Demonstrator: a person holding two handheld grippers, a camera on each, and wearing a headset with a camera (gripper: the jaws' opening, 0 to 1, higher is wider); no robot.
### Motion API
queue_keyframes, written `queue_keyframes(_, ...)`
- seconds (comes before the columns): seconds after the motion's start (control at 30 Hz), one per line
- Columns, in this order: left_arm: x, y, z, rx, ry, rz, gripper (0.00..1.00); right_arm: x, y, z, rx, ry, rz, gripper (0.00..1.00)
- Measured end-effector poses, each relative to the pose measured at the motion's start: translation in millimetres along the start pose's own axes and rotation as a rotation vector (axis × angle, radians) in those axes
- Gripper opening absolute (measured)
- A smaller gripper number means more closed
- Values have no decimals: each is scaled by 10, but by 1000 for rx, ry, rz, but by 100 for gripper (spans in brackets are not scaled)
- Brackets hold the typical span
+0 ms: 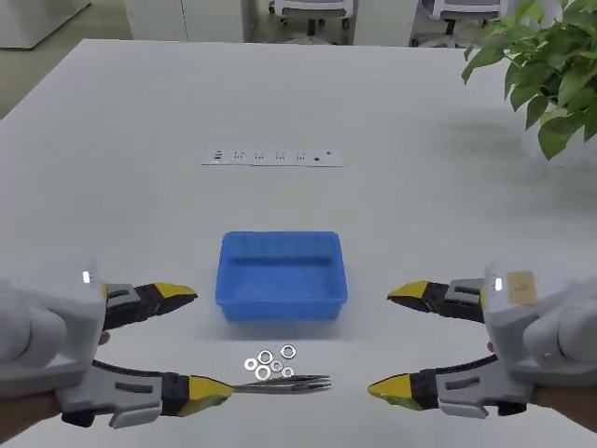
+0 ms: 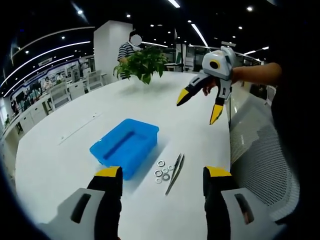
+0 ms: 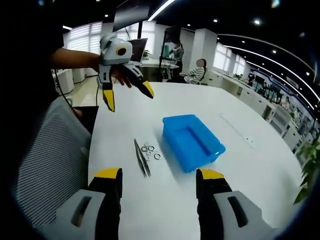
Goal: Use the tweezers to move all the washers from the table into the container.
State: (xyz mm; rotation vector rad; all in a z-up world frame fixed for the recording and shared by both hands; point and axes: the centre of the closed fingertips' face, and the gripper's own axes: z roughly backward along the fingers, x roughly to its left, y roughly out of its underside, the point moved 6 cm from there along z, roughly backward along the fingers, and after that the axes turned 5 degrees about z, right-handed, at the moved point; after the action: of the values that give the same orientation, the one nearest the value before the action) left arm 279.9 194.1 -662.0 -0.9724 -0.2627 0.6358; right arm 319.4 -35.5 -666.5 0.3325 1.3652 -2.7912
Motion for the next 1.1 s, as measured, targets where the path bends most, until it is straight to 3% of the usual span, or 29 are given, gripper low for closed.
queue_keyframes(0.5,84,267,-219,161,92,-58,52,9,49,-227,43,-132,72,45)
queue_keyframes(0.77,76,329,-311,212,143,-86,40,20,58,-360,59,-195,109,39)
queue_keyframes(1.1,67,436,-417,275,193,-126,29,87,135,-604,123,-269,198,30)
